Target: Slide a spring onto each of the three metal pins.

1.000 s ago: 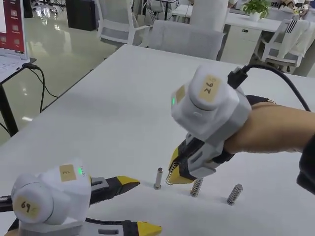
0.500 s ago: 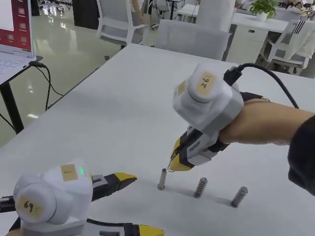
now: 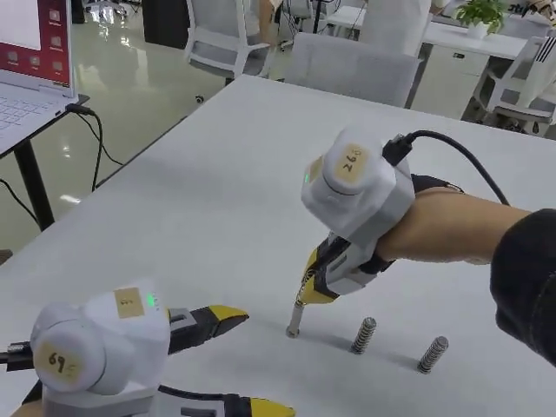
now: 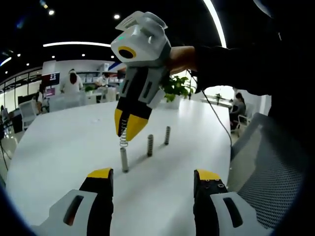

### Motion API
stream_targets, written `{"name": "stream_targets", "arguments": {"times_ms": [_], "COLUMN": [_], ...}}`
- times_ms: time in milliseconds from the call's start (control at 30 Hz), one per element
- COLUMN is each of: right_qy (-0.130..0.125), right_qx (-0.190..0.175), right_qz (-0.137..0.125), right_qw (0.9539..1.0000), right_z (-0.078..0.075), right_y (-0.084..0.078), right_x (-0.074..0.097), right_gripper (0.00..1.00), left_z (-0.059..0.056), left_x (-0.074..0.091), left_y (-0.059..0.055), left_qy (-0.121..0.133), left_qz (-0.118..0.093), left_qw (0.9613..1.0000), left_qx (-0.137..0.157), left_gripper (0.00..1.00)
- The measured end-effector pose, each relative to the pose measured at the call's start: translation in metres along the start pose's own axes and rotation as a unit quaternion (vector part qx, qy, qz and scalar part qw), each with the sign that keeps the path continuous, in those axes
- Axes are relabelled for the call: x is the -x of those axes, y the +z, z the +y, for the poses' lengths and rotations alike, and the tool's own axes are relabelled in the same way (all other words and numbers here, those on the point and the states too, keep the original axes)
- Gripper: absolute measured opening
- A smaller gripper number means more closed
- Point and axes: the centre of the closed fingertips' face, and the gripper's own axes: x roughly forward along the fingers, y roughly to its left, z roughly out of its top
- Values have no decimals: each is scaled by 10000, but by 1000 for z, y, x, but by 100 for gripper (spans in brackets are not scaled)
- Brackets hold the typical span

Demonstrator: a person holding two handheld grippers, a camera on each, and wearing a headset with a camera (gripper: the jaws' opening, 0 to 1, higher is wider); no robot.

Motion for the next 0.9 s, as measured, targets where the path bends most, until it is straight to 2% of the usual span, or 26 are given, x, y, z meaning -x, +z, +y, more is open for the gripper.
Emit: {"name": "stream_targets", "arguments": {"times_ms": [667,900], "right_qy": [149,193], "right_qx": [-93,-124], "right_qz": [128,204], "right_qw": [9998,9995], "right_z": [-1,1], "right_y": [-6,-9], "right_x": [-15,-28], "right_gripper": [8,8], "left_z": [3,3], "left_x": [2,2], "left_y": [-3,-3], "left_qy": [26,21], "left_qz": [-12,-4], "left_qw": [10000,10000], "left_qx": [46,60], "left_gripper": [59,59]}}
